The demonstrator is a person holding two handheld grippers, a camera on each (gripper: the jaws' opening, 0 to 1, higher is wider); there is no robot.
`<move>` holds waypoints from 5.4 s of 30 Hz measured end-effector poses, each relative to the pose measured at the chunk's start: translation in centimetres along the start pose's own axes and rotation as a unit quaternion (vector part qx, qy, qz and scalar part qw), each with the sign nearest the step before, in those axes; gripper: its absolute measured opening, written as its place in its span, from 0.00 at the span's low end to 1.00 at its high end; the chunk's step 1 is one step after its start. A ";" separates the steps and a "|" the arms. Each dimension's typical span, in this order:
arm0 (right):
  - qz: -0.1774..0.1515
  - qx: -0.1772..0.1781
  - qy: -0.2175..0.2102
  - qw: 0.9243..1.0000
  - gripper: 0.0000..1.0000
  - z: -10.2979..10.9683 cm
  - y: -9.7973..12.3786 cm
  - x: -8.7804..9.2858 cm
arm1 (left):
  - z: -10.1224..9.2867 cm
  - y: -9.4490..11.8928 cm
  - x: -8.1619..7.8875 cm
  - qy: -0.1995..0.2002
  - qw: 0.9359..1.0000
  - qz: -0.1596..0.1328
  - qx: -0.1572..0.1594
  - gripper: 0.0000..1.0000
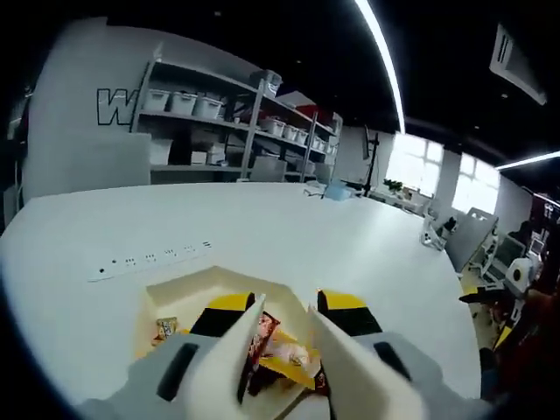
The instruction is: Place the target food into the container with the food tongs after gripping and lifting it, then release it inside without dropping or visibly crushing the food.
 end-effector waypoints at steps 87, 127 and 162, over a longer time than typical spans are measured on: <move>-0.008 -0.026 0.018 0.999 0.99 2.6 -0.1 -0.8 | -9.5 1.0 11.4 -0.022 0.991 0.078 0.108 0.28; -0.006 -0.026 0.012 1.000 0.99 1.8 0.0 -0.1 | -9.4 -1.8 13.4 0.001 0.994 0.099 0.046 0.22; -0.004 -0.032 0.011 0.999 0.99 2.0 -0.3 0.1 | -10.0 0.4 8.0 0.025 0.998 0.040 0.047 0.25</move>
Point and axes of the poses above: the point that each gripper's makers call its tool centre point, and the gripper's own axes: y roughly backward along the fingers, z roughly to its left, x roughly out of its underside, the point moved 4 cm from there along y, roughly backward along the fingers, and after that the axes turned 12 degrees about y, right-handed, at the moved point
